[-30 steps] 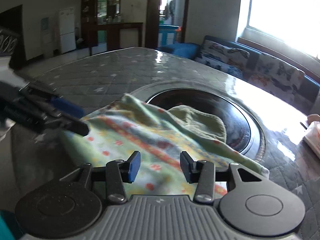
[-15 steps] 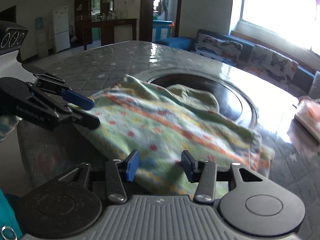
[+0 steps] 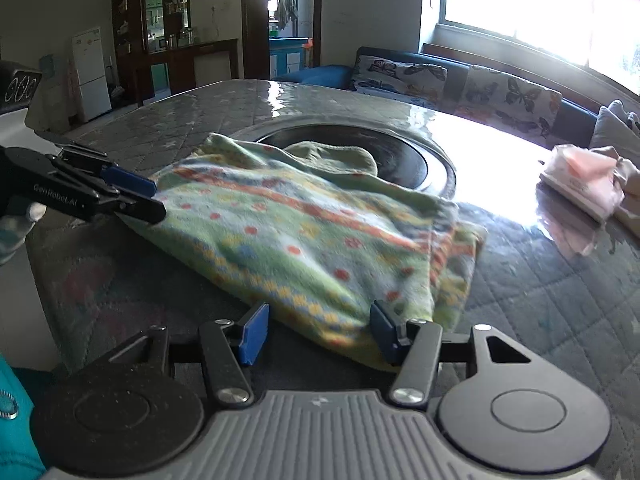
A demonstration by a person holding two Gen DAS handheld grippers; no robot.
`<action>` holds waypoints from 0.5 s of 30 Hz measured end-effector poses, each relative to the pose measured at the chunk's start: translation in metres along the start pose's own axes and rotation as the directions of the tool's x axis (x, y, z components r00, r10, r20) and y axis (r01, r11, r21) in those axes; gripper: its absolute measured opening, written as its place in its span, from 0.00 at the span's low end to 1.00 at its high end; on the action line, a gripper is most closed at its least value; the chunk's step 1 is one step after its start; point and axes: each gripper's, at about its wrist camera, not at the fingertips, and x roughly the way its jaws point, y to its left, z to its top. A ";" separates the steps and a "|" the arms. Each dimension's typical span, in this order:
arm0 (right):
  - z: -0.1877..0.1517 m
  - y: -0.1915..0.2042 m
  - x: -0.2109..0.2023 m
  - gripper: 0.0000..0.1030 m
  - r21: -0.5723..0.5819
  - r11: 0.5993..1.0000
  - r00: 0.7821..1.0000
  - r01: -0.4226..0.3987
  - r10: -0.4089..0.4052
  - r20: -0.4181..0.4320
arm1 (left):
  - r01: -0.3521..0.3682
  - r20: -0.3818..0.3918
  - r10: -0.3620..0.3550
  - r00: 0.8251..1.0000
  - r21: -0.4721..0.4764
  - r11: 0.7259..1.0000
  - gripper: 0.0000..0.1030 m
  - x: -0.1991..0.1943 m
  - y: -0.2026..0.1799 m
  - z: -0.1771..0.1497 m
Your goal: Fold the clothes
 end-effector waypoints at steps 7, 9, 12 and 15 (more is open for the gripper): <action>-0.013 -0.008 -0.012 0.55 0.038 0.999 1.000 0.002 -0.002 0.012 | -0.007 -0.006 0.007 1.000 0.004 1.000 0.56 0.001 -0.002 0.001; -0.016 -0.009 -0.015 0.55 0.048 0.999 1.000 0.001 -0.002 0.018 | -0.008 -0.008 0.008 1.000 0.009 1.000 0.56 0.001 -0.002 0.001; -0.019 -0.012 -0.019 0.55 0.066 0.998 1.000 -0.009 0.007 0.029 | -0.009 -0.011 0.009 1.000 0.012 1.000 0.56 0.002 -0.002 0.001; -0.021 -0.015 -0.021 0.55 0.090 0.996 0.999 -0.022 0.019 0.035 | -0.016 -0.008 0.017 1.000 0.026 1.000 0.56 0.000 -0.006 0.003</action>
